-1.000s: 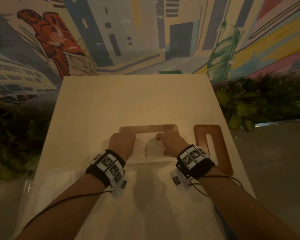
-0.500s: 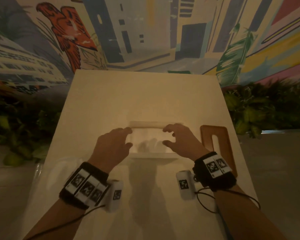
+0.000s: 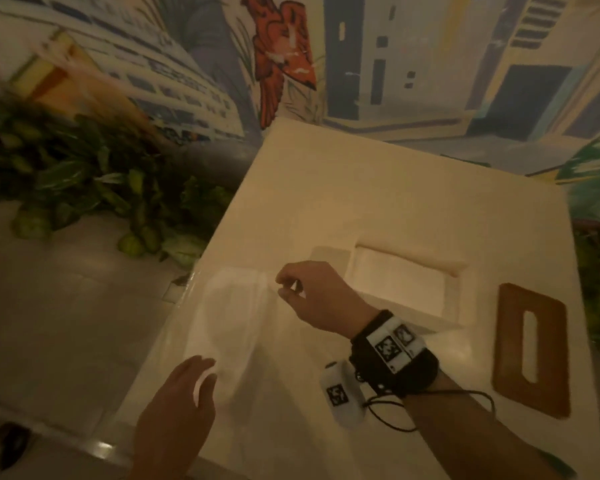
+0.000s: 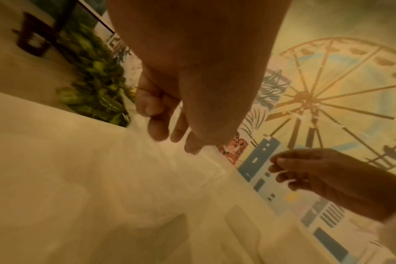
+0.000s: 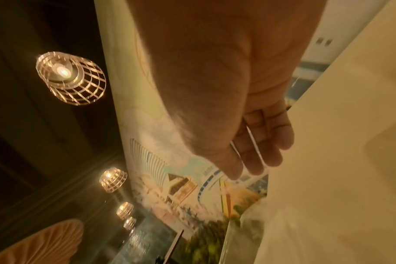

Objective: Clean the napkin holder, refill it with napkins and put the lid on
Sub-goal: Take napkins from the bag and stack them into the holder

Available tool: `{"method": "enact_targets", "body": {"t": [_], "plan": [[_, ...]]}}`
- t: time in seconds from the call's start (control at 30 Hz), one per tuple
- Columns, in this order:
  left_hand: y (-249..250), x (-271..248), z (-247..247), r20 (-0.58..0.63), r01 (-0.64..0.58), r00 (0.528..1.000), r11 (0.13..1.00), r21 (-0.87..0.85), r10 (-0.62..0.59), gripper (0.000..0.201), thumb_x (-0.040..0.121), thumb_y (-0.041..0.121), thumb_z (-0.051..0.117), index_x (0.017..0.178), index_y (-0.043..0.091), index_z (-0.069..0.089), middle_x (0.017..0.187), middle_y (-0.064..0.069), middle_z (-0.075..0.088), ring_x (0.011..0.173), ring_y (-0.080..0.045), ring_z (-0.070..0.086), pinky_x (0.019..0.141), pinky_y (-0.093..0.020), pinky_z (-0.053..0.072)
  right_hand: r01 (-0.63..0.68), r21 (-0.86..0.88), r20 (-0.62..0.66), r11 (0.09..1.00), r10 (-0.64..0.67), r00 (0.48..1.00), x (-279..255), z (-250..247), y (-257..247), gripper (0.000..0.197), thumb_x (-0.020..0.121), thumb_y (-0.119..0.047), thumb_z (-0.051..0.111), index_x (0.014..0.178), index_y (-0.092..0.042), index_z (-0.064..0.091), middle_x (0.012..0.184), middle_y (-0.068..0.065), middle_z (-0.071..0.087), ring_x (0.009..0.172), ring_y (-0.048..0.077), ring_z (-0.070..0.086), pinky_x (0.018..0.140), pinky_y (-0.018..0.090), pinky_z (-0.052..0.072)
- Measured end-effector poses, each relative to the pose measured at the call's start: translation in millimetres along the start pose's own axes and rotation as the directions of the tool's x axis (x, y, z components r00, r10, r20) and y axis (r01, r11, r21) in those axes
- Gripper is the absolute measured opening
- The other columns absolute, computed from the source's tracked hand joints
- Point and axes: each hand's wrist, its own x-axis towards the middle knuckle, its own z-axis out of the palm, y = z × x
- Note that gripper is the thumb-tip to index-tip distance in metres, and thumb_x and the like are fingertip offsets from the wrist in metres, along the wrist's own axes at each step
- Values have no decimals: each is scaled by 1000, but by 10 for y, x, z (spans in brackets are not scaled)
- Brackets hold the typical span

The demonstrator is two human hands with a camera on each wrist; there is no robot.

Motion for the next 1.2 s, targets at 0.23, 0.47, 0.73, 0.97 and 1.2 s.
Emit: {"method": "enact_targets", "body": {"t": [0.23,0.47,0.73,0.97,1.2], "plan": [[-258,-33,79,227,118,965,990,74,-132,34,93,49,47,125,47,56,151,19,37,126,-8,52,99,-32,43,0,-346,231,938,85,969,706,518,-296,33,98,-27,45,129,-14,49,130,9,52,116,29,53,94,40,43],[-268,7,47,298,130,943,989,76,-147,36,94,52,42,127,48,54,152,22,32,127,-5,50,99,-30,41,16,-497,294,867,151,944,978,664,-399,27,92,-27,55,115,-12,58,113,7,60,104,26,59,84,37,46],[-340,7,26,314,108,944,994,5,-104,36,94,51,43,126,44,56,152,22,32,127,-4,50,101,-30,42,-115,-426,306,897,263,915,1118,636,-407,48,80,-34,73,118,-12,53,117,7,60,106,28,60,84,37,47],[-356,14,24,316,96,944,995,-1,-91,36,94,52,42,126,44,56,152,22,31,128,-5,49,100,-29,41,-47,-439,183,897,141,973,1004,669,-469,34,90,-22,62,121,-12,53,116,8,59,103,28,60,86,36,47],[-363,11,53,272,92,959,995,-39,-78,32,92,49,49,121,42,61,149,20,37,120,-8,56,95,-29,45,-257,-262,257,930,324,910,1004,688,-441,43,79,-27,71,115,-14,53,113,6,57,103,29,53,93,44,44]]}}
